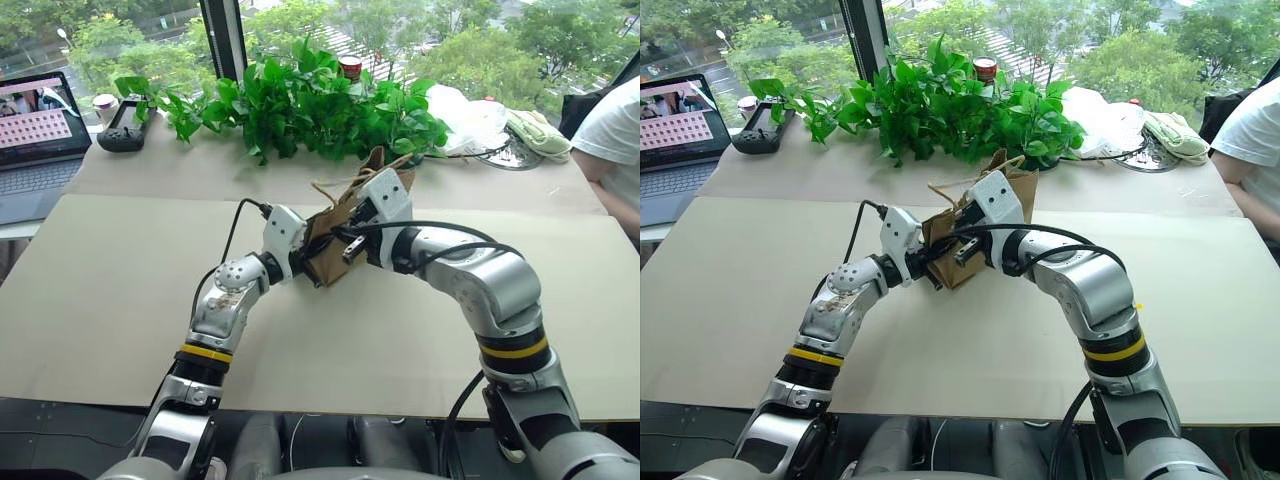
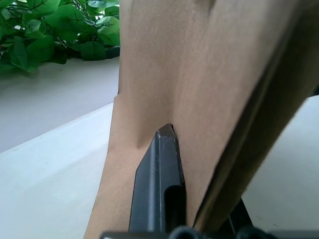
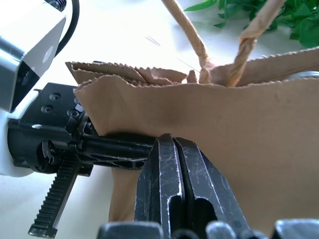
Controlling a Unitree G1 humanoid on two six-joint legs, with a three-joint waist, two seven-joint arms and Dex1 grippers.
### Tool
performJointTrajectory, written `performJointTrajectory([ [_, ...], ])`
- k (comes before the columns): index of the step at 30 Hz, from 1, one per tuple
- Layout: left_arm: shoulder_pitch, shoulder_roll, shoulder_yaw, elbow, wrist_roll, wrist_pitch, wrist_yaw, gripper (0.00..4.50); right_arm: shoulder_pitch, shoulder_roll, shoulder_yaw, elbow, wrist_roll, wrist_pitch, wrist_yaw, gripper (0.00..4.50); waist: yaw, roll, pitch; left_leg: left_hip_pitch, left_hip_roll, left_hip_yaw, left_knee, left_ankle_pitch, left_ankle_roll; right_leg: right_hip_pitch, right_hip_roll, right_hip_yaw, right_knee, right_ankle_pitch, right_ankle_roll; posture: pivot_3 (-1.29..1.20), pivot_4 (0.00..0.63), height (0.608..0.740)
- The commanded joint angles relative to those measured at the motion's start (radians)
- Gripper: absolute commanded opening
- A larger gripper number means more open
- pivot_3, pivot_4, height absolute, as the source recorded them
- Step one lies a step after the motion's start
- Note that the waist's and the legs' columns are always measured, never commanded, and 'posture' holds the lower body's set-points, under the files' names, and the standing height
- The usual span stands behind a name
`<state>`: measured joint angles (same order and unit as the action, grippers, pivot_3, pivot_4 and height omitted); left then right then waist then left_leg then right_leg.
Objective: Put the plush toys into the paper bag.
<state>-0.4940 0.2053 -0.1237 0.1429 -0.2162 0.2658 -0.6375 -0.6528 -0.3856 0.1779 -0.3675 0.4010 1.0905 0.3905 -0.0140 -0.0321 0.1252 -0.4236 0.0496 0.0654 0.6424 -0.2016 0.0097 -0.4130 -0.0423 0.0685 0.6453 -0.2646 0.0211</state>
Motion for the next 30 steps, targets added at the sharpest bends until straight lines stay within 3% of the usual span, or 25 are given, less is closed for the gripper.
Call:
performJointTrajectory([
  [1,-0.03,-0.007,0.027,0.002,-0.005,-0.03,0.014,0.09,0.029,-0.054,-0.05,-0.096,0.029,0.004,0.041,0.0,0.0,0.0,0.0,0.0,0.0,0.0,0.0,0.0,0.0,0.0,0.0,0.0,0.0,0.0,0.0,0.0,0.15,0.74],
  [5,-0.043,-0.001,0.043,0.029,-0.01,-0.043,0.005,0.09,0.086,-0.132,-0.104,-0.173,0.072,-0.02,0.11,0.0,0.002,0.0,0.0,-0.001,0.0,-0.001,0.0,0.0,0.0,0.0,0.0,-0.001,-0.002,0.0,0.0,0.0,0.15,0.74],
  [9,-0.058,0.041,0.093,0.038,-0.054,-0.051,-0.055,0.09,0.187,-0.243,-0.264,-0.241,0.168,-0.062,0.238,0.0,0.002,0.0,0.0,-0.001,0.0,-0.001,0.0,0.0,0.0,0.001,0.0,-0.001,-0.002,0.0,0.0,0.0,0.15,0.74],
  [13,-0.07,0.131,0.148,0.039,-0.147,-0.053,-0.228,0.09,0.232,-0.296,-0.388,-0.219,0.239,-0.096,0.305,0.0,-0.006,0.0,0.0,0.0,0.0,-0.001,0.0,0.0,0.0,0.002,0.0,-0.001,-0.003,0.0,0.0,0.0,0.15,0.74],
  [18,-0.118,0.3,0.183,0.057,-0.25,0.001,-0.507,0.09,0.246,-0.327,-0.445,-0.202,0.293,-0.124,0.348,0.0,-0.007,0.0,0.0,0.002,0.0,-0.001,0.0,0.0,0.0,0.003,0.001,-0.001,-0.002,0.0,0.0,0.0,0.15,0.74],
  [24,-0.175,0.466,0.104,0.109,-0.264,0.055,-0.822,0.09,0.266,-0.371,-0.494,-0.187,0.345,-0.129,0.39,0.0,0.002,0.0,0.001,0.001,0.0,0.001,0.0,0.0,0.0,0.004,0.001,-0.001,-0.004,-0.001,0.001,0.0,0.15,0.74],
  [30,-0.208,0.449,0.02,0.158,-0.218,-0.011,-0.948,0.09,0.316,-0.441,-0.524,-0.182,0.385,-0.136,0.449,0.0,0.007,0.001,0.001,0.0,0.0,0.003,0.0,0.0,0.0,0.005,0.001,-0.001,-0.006,-0.001,0.002,0.0,0.15,0.74],
])
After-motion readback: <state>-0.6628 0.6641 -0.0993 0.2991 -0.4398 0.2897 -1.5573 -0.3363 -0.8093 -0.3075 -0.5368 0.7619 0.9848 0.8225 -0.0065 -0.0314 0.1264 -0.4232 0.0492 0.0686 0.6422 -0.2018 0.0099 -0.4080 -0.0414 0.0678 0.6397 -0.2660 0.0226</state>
